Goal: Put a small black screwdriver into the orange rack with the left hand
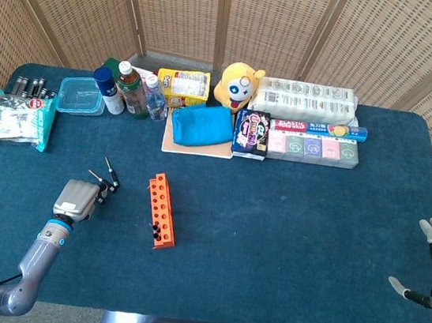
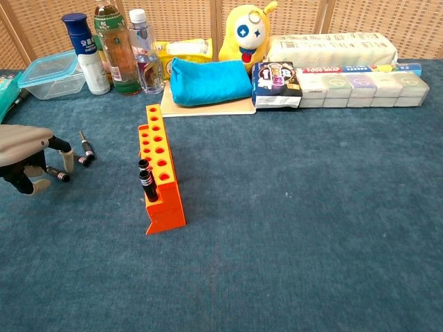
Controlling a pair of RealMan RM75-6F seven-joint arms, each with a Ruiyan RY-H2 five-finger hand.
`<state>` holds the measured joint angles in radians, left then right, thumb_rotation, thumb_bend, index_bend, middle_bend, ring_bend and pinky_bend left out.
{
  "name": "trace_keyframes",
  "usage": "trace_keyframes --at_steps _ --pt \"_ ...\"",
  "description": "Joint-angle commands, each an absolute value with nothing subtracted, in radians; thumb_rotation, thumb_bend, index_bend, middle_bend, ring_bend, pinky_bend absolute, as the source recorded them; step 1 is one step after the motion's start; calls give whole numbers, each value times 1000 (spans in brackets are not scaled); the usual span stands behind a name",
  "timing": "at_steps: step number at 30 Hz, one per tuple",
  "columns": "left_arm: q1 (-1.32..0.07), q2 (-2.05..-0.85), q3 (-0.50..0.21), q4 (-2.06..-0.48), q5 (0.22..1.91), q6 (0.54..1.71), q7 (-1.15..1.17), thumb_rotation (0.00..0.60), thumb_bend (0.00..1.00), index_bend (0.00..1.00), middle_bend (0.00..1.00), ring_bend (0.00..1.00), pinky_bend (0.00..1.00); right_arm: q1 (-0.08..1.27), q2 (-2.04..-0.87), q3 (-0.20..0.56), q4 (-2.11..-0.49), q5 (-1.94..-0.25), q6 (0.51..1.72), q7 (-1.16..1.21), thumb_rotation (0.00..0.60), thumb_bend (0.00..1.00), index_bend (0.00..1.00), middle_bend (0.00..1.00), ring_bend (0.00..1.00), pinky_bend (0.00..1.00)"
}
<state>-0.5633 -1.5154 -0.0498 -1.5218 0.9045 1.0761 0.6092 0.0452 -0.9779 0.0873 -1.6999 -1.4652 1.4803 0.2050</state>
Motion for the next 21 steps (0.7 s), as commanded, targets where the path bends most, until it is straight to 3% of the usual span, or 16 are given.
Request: trace_keyframes --at_steps 1,21 --pt "-564 -1519 -51 -1518 904 1077 611 600 423 404 1000 1000 1000 45 -978 88 -1700 -1465 1480 205 600 0 15 25 34 81" --pt "-559 -1547 -43 -1485 945 1103 631 600 434 435 1000 1000 1000 47 -976 87 -1703 -1460 1474 204 600 0 14 25 35 81"
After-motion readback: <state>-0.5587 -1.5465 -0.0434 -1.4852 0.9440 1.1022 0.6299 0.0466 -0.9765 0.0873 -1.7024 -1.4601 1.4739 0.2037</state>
